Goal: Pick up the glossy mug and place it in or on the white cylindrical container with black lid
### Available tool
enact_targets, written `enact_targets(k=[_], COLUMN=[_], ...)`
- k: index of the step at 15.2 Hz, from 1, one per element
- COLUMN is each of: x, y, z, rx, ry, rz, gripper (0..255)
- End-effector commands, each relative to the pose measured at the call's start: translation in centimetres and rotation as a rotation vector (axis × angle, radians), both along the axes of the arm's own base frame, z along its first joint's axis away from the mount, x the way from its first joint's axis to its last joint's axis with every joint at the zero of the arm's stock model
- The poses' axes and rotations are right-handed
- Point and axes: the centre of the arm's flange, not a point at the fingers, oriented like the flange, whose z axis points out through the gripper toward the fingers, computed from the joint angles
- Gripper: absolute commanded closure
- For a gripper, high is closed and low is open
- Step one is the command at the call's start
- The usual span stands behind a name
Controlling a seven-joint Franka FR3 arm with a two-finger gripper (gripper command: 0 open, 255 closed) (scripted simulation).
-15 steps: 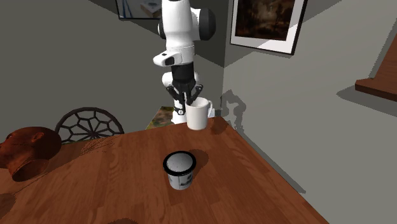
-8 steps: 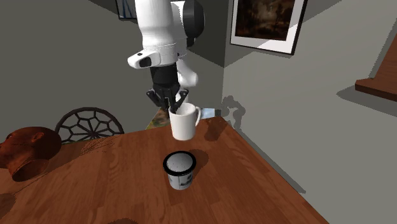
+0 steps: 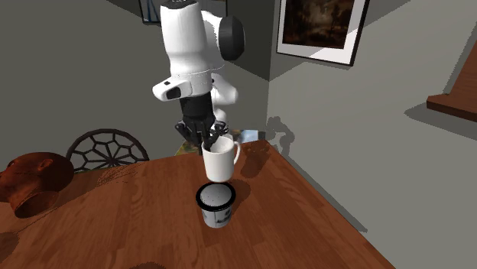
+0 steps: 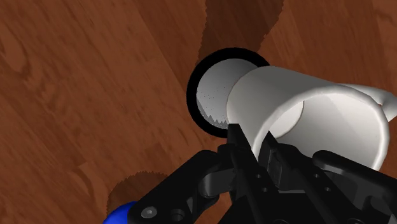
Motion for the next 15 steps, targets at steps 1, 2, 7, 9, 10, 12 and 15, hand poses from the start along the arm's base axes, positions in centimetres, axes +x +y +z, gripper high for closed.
enact_targets(k=[1, 2, 7, 9, 10, 12, 15], x=[-0.1, -0.1, -0.1, -0.1, -0.1, -0.1, -0.1], y=[0.0, 0.0, 0.0, 0.0, 0.0, 0.0, 0.0], z=[-1.1, -1.7, -4.3, -5.4, -5.9, -7.0, -7.0], rx=[0.0, 0.0, 0.0, 0.0, 0.0, 0.0, 0.0], ry=[-0.001, -0.001, -0.001, -0.001, -0.001, -0.001, -0.001], rz=[0.0, 0.0, 0.0, 0.0, 0.0, 0.0, 0.0], gripper=[255, 255, 255, 255, 255, 255, 255])
